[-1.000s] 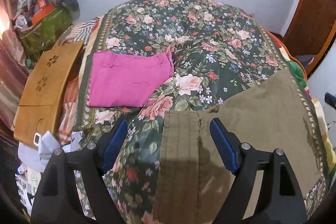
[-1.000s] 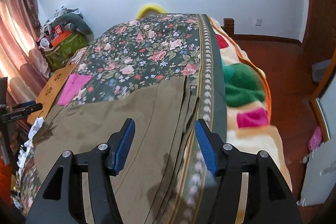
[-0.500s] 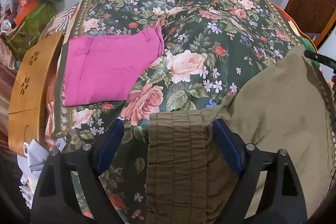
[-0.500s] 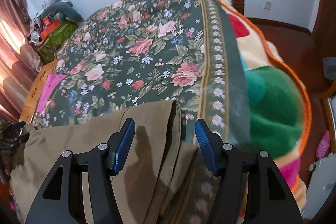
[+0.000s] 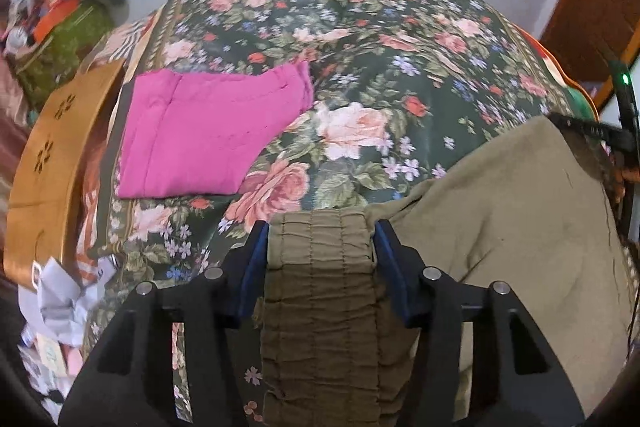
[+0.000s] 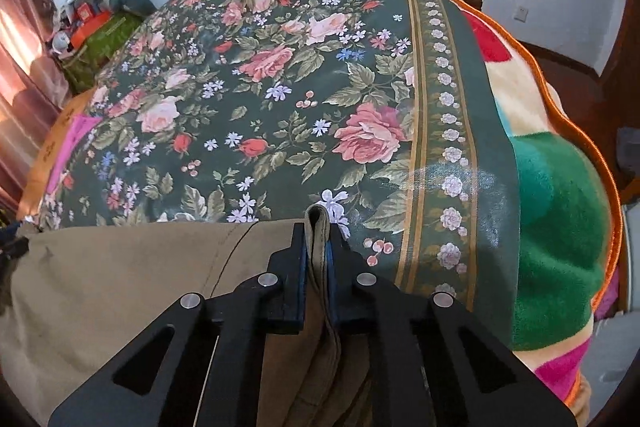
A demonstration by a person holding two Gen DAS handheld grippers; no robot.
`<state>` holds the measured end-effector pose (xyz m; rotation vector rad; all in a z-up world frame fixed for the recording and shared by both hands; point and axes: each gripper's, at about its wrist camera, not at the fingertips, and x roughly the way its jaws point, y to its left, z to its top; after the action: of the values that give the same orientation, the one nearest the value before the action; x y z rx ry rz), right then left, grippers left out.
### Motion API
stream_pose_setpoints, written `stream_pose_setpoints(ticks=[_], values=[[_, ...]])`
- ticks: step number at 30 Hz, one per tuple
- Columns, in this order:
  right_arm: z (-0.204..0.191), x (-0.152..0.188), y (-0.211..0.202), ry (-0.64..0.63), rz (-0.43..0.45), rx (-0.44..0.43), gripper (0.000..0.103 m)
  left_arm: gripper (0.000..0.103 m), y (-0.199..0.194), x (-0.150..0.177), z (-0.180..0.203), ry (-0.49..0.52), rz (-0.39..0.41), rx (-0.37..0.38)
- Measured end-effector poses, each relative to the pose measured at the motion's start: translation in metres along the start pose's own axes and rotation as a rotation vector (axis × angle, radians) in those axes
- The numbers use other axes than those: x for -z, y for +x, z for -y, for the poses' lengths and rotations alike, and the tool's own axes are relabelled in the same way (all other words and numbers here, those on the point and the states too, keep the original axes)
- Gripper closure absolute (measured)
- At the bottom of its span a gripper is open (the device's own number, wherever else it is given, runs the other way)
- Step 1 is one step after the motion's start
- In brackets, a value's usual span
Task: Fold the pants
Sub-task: 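Grasp the waistband with the left tool while the right tool grasps the pants edge, then fold the held pants over again with both tools and lay them down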
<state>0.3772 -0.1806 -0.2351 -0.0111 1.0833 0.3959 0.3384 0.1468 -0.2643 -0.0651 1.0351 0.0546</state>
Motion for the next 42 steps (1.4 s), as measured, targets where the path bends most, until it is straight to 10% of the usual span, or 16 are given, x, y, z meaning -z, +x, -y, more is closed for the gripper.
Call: stream_pose_setpoints(ticks=[12, 18, 26, 42], values=[[-0.006, -0.007, -0.017, 0.007, 0.014, 0.082, 0.093, 0.047, -0.011, -0.001, -0.008, -0.055, -0.026, 0.012], [-0.026, -0.01, -0.062, -0.001, 0.095, 0.035, 0.065, 0.04, -0.041, -0.006, -0.001, -0.025, 0.019, 0.001], [-0.092, -0.001, -0.104, -0.148, 0.145, -0.1, 0.031, 0.005, -0.07, -0.014, 0.024, 0.022, 0.064, 0.036], [-0.169, 0.05, -0.012, -0.212, -0.203, -0.284, 0.028, 0.005, 0.003, 0.009, 0.042, 0.075, -0.163, 0.031]])
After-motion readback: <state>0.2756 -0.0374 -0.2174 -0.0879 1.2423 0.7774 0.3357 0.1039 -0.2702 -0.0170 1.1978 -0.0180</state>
